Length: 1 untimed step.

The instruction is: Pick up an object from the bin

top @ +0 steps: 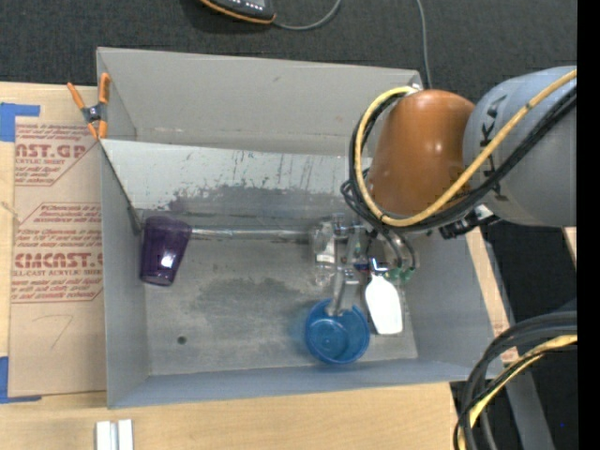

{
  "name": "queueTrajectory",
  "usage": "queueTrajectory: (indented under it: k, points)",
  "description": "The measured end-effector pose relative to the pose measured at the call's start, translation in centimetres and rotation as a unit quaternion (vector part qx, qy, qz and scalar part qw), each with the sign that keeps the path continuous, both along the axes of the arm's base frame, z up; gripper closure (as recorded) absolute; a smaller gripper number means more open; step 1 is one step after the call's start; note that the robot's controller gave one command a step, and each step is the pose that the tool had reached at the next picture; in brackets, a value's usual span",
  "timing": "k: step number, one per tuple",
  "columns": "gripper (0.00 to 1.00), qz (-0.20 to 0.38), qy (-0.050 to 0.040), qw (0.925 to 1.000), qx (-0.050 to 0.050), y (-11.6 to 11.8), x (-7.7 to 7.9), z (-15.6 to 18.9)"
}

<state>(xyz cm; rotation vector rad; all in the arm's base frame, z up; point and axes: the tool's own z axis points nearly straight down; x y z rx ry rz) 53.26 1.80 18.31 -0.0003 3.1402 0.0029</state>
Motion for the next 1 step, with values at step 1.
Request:
queueTrajectory:
  k: [1]
  points:
    - [1.0, 0.0, 0.0, 1.0, 0.0, 0.0, 0.0, 0.0]
